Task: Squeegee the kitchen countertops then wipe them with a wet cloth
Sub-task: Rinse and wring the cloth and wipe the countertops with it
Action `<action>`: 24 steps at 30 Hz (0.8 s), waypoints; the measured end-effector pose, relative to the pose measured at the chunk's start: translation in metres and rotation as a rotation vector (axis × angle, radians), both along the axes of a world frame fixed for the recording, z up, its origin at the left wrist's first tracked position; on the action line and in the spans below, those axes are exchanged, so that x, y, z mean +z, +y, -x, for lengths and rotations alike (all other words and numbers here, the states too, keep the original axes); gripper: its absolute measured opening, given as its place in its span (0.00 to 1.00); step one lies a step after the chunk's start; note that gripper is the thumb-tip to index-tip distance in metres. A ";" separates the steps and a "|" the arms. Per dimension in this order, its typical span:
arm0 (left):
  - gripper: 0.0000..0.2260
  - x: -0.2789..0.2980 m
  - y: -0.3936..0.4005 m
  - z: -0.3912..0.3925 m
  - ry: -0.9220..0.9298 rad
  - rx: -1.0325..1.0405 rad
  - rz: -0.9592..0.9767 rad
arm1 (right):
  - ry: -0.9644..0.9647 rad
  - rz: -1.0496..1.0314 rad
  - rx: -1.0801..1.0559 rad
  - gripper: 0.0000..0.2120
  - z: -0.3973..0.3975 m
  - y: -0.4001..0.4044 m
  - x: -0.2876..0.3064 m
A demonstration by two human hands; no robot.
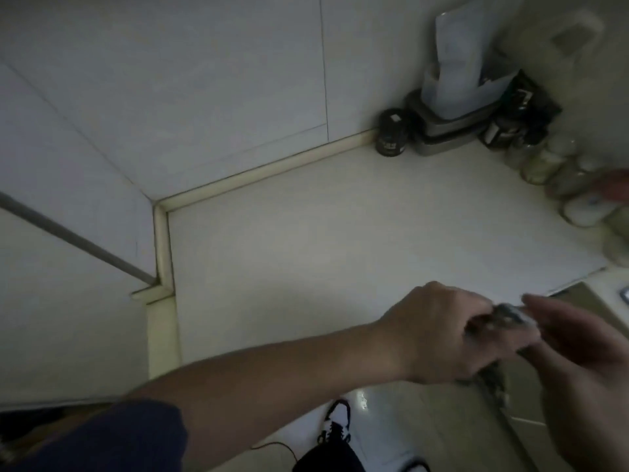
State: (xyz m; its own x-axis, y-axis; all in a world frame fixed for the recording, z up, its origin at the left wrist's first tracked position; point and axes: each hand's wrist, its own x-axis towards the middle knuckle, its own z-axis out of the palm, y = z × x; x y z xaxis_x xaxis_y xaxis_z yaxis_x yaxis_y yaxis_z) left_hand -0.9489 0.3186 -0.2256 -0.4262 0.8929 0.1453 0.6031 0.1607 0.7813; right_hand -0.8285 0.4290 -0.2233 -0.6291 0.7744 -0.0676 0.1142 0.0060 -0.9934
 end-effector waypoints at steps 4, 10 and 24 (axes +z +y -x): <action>0.12 0.010 -0.027 0.032 -0.006 -0.089 0.092 | 0.042 -0.047 0.153 0.22 0.024 -0.022 0.019; 0.10 0.023 -0.041 0.076 -0.054 0.023 0.122 | -0.334 -0.675 0.292 0.24 0.037 -0.011 0.020; 0.13 0.023 -0.042 0.108 -0.167 -0.098 0.232 | -0.235 -0.464 0.105 0.10 0.049 -0.005 0.018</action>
